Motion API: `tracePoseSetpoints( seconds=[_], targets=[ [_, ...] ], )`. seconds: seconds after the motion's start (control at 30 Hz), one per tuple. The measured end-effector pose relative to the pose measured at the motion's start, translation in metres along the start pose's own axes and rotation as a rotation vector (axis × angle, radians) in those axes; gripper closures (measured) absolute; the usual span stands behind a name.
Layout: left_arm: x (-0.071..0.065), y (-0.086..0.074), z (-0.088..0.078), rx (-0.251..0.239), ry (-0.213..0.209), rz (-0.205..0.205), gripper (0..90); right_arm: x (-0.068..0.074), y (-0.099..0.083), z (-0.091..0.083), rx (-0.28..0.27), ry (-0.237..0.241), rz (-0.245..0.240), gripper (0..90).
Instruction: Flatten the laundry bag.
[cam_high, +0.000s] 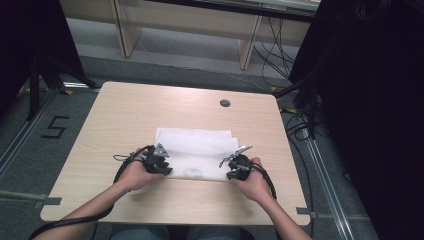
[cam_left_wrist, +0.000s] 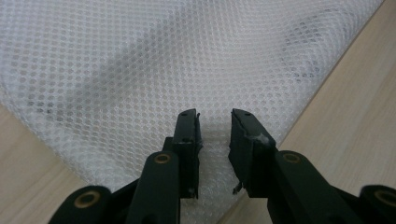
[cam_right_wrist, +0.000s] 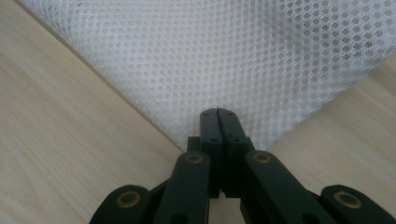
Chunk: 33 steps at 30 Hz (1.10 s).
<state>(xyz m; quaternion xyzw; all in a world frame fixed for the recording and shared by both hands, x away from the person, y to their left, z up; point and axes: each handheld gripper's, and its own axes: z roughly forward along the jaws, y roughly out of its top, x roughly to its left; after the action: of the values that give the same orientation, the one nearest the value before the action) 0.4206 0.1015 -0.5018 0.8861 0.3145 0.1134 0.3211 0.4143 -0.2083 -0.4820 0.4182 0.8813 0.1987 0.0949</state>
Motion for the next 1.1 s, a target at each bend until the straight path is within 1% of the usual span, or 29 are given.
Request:
tracePoseSetpoints(
  seconds=[0.03,0.07,0.1,0.13,0.17,0.2,0.23,0.27,0.3,0.33,0.37,0.4,0.43,0.5,0.53,0.6,0.63,0.67,0.73,0.77,0.83,0.87,0.9,0.93,0.97,1.0,1.03,1.07,1.1],
  targets=[
    [-0.002,0.002,0.001,0.007,-0.006,0.003,71.4,0.001,-0.002,-0.002,0.019,0.002,0.030,90.0],
    [-0.003,0.003,0.002,0.010,-0.011,0.004,71.3,-0.001,-0.003,-0.002,0.010,-0.005,0.003,90.0],
    [-0.003,0.004,0.003,-0.002,-0.004,0.019,71.3,-0.002,-0.004,-0.003,0.012,-0.010,0.008,90.0],
    [-0.005,0.006,0.004,0.007,-0.010,0.013,71.3,-0.003,-0.006,-0.003,0.014,-0.011,0.011,90.0],
    [-0.006,0.007,0.005,0.008,-0.011,0.012,71.3,-0.002,-0.007,-0.005,0.023,-0.012,0.035,90.0],
    [-0.007,0.007,0.006,-0.006,-0.004,0.011,71.3,-0.004,-0.008,-0.005,0.016,-0.012,0.023,90.0],
    [-0.008,0.008,0.007,-0.005,-0.002,0.007,71.3,-0.005,-0.009,-0.006,0.024,-0.013,0.029,90.0],
    [-0.007,0.008,0.006,0.009,-0.012,0.013,71.3,-0.004,-0.009,-0.006,0.028,-0.009,0.048,90.0],
    [-0.007,0.008,0.006,0.005,-0.012,0.009,71.3,-0.005,-0.009,-0.006,0.024,-0.008,0.050,90.0],
    [-0.008,0.007,0.007,-0.016,0.003,0.003,71.2,-0.005,-0.009,-0.006,0.017,-0.013,0.041,90.0],
    [-0.006,0.006,0.006,-0.012,-0.008,0.013,71.2,-0.004,-0.009,-0.006,0.021,-0.011,0.049,90.0],
    [-0.007,0.006,0.007,-0.017,-0.013,-0.014,71.2,-0.006,-0.009,-0.005,0.010,-0.016,0.021,89.8],
    [-0.006,0.006,0.006,-0.016,-0.012,-0.004,71.1,-0.004,-0.009,-0.006,0.019,-0.015,0.039,89.6],
    [-0.005,0.005,0.006,-0.014,-0.010,0.000,71.0,-0.003,-0.008,-0.005,0.015,-0.015,0.040,89.3],
    [-0.005,0.006,0.006,-0.017,-0.005,-0.001,71.0,-0.004,-0.008,-0.004,0.005,-0.017,0.029,89.3],
    [-0.005,0.006,0.006,-0.017,-0.008,-0.003,71.0,-0.003,-0.007,-0.004,0.004,-0.016,0.024,88.9],
    [-0.005,0.005,0.006,-0.021,-0.007,-0.007,70.9,-0.001,-0.006,-0.004,0.016,-0.008,0.046,88.9],
    [-0.005,0.005,0.007,-0.027,-0.009,-0.022,70.9,-0.001,-0.006,-0.003,0.006,-0.018,0.027,88.9],
    [-0.004,0.005,0.006,-0.027,0.001,-0.014,70.6,-0.001,-0.006,-0.004,0.009,-0.019,0.027,88.7],
    [-0.004,0.004,0.006,-0.026,-0.007,-0.029,70.4,-0.001,-0.006,-0.004,0.005,-0.014,0.026,88.3],
    [-0.003,0.004,0.006,-0.034,-0.004,-0.025,70.2,-0.002,-0.007,-0.004,-0.010,-0.003,0.037,85.9],
    [-0.002,0.003,0.006,-0.036,-0.006,-0.033,70.0,-0.003,-0.007,-0.005,-0.017,0.005,0.045,84.8],
    [-0.002,0.003,0.006,-0.038,-0.009,-0.045,69.5,-0.005,-0.006,-0.007,-0.053,0.009,0.041,82.5],
    [-0.002,0.003,0.006,-0.038,-0.005,-0.039,69.1,-0.004,-0.006,-0.010,-0.061,0.012,0.063,81.2],
    [-0.002,0.003,0.006,-0.045,0.004,-0.043,68.4,-0.004,-0.006,-0.013,-0.080,0.018,0.075,80.8],
    [-0.003,0.003,0.006,-0.067,0.019,-0.048,66.6,-0.007,-0.005,-0.016,-0.111,0.014,0.057,80.8],
    [-0.003,0.003,0.006,-0.072,0.028,-0.038,65.5,-0.006,-0.004,-0.021,-0.115,0.014,0.082,80.4],
    [-0.002,0.003,0.006,-0.081,0.031,-0.046,63.6,-0.007,-0.004,-0.025,-0.133,0.007,0.082,79.6],
    [-0.001,0.004,0.005,-0.090,0.039,-0.054,62.3,-0.009,-0.004,-0.029,-0.138,0.012,0.072,78.7]
  ],
)
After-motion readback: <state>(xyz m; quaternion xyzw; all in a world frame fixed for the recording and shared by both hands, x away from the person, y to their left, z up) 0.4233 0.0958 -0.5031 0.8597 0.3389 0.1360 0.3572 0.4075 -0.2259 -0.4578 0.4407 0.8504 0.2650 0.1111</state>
